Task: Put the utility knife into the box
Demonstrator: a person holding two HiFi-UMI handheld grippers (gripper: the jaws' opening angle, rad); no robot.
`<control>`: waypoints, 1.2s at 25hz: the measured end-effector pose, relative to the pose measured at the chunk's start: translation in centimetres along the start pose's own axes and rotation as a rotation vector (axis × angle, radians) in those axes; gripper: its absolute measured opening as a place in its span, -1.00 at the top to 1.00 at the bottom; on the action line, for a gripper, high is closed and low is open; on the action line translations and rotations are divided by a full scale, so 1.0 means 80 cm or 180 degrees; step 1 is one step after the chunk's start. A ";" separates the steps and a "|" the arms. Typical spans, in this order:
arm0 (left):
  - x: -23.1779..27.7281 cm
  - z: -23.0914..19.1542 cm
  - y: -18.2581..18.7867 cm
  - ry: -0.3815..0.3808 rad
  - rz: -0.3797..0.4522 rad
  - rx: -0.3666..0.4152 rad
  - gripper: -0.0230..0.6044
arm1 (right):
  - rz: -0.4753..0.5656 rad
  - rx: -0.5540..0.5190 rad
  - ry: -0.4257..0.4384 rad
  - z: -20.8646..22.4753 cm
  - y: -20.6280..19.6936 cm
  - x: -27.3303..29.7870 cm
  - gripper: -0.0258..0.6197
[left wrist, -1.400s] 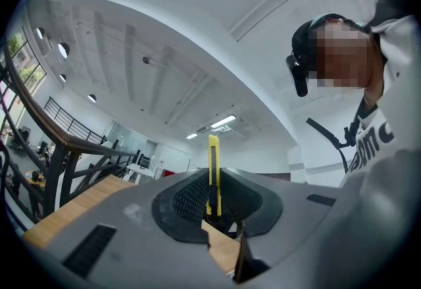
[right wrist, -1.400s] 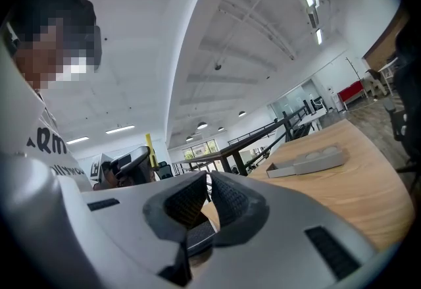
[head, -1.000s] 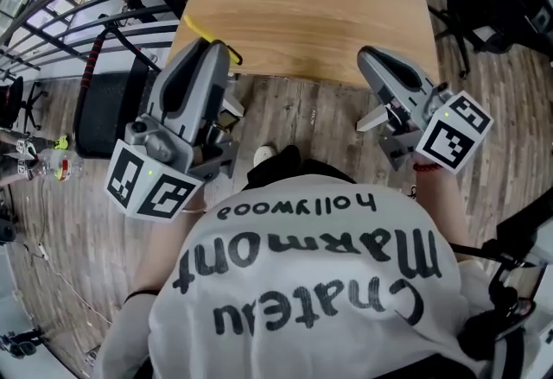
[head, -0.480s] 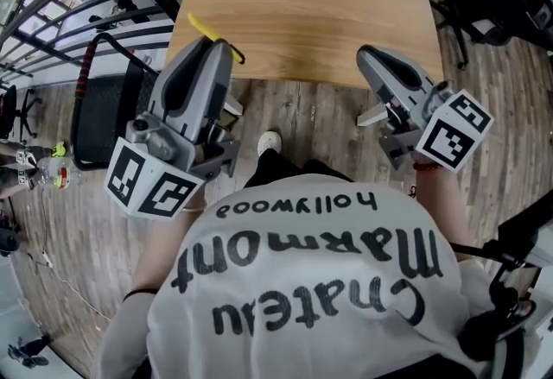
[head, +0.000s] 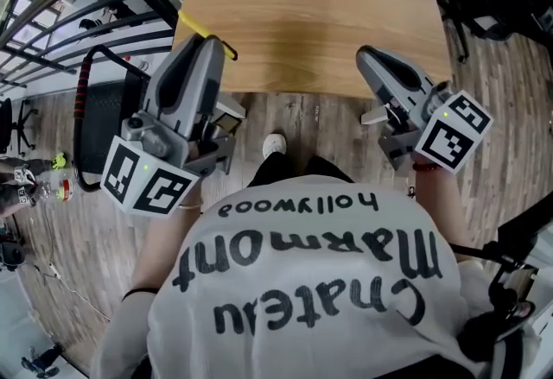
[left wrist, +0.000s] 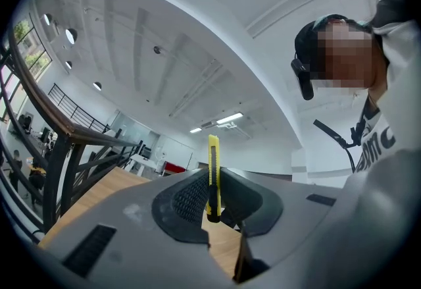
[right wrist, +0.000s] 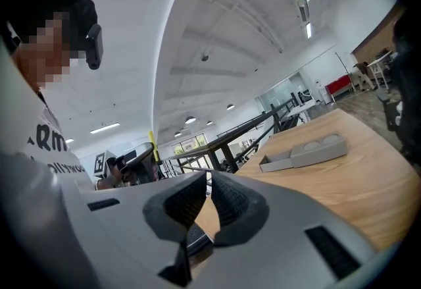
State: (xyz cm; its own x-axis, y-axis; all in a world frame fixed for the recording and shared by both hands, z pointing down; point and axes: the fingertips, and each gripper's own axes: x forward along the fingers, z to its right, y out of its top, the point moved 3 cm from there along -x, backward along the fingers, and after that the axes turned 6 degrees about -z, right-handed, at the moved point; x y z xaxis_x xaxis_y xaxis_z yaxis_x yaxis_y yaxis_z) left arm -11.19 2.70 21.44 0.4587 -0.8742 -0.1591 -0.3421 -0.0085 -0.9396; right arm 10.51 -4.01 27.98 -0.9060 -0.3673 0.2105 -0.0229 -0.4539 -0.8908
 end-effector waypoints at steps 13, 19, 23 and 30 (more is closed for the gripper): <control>0.044 -0.081 0.017 -0.0172 -0.0070 -0.0038 0.77 | 0.0090 0.0083 -0.0216 0.030 0.023 0.059 0.84; 0.066 -0.117 0.023 -0.0232 -0.0085 -0.0074 0.77 | 0.0093 0.0122 -0.0299 0.046 0.033 0.087 0.84; 0.069 -0.127 0.025 -0.0264 -0.0103 -0.0086 0.77 | 0.0098 0.0129 -0.0341 0.048 0.036 0.095 0.84; 0.079 -0.157 0.032 -0.0273 -0.0081 -0.0106 0.77 | 0.0078 0.0098 -0.0377 0.054 0.046 0.120 0.84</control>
State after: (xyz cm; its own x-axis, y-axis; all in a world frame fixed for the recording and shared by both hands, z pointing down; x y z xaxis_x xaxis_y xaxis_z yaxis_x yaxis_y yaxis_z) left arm -19.49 -8.93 21.82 0.5357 -0.8287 -0.1621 -0.3558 -0.0474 -0.9334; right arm 3.56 -12.76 28.46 -0.8499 -0.4709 0.2365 0.0132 -0.4676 -0.8838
